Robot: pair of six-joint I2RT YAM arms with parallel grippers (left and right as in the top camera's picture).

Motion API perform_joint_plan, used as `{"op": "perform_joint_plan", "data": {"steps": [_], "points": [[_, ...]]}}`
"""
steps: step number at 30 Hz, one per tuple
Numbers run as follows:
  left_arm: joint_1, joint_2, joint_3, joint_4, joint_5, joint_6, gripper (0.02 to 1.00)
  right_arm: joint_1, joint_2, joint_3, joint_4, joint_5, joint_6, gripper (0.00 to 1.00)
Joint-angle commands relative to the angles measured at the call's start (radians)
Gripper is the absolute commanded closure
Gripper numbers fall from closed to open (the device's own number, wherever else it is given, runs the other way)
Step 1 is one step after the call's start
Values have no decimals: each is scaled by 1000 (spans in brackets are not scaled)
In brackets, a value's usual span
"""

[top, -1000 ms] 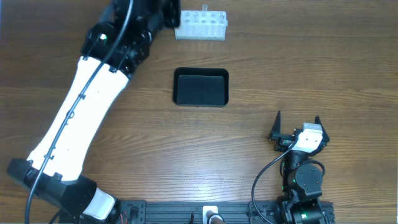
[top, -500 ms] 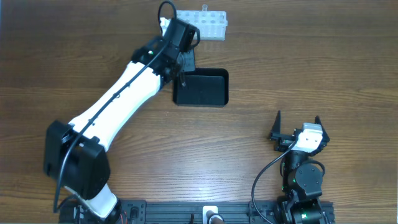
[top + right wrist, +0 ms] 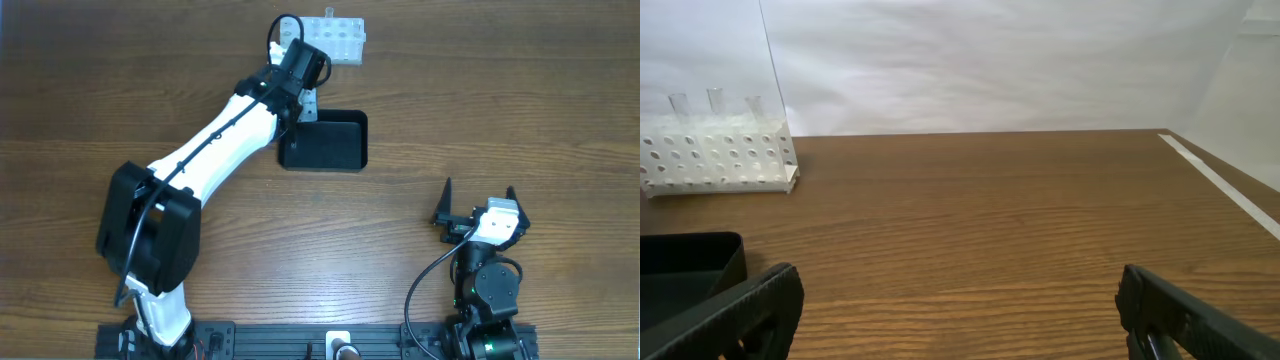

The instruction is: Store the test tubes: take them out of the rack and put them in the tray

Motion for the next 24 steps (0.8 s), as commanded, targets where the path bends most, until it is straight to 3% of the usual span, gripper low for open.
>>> {"op": "perform_joint_plan", "data": {"steps": [1,14,19,24], "points": [[-8,31,-3,0,-18,16,943,5,-10,-6,-2,2,10,7],[-8,76,-3,1,-19,16,890,5,-10,-6,-2,2,10,7],[-8,67,-3,5,-21,16,744,5,-10,-6,-2,2,10,9],[-31,-45,-2,45,-100,16,498,5,-10,-6,-2,2,10,7]]}}
